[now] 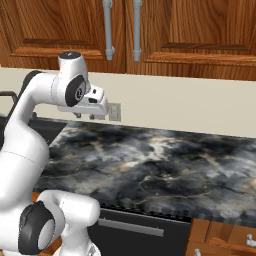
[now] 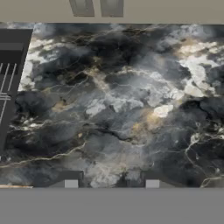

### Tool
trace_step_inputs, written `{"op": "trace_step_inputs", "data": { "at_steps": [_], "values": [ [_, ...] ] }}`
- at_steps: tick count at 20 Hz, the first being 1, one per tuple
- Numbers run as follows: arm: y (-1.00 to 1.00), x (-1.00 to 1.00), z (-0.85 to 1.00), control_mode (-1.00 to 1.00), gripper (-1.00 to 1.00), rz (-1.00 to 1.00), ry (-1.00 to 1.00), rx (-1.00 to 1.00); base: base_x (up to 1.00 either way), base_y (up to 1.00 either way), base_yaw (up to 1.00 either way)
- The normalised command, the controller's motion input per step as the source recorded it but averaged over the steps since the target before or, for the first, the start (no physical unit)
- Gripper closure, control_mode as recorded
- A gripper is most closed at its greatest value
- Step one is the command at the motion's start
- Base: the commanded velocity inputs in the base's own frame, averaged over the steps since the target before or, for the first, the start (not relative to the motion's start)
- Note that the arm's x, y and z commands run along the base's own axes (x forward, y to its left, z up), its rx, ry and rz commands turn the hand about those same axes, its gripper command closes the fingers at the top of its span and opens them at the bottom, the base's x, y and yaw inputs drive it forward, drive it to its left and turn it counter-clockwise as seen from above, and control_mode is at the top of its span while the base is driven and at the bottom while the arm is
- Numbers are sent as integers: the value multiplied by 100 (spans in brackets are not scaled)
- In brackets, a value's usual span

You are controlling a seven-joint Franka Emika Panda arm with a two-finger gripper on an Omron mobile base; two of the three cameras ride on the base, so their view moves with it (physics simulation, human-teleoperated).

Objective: Open the cabinet directly in front. Then move the liquor and the mug to the dining counter with the candle on it.

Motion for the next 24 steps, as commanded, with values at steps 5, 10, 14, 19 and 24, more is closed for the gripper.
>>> {"op": "trace_step_inputs", "data": {
  "at_steps": [5, 10, 14, 19, 24],
  "values": [
    [0, -24, 20, -100, -100, 0, -17, 0, 0, 0, 0],
    [-4, -65, 47, -100, -100, 2, -42, 0, 0, 0, 0],
    [-1, -73, 46, -100, -100, 0, -52, 0, 0, 0, 0],
    [-8, -57, 46, -100, -100, 0, -47, 0, 0, 0, 0],
    [-9, -49, 48, -100, -100, 0, -44, 0, 0, 0, 0]
  ]
}}
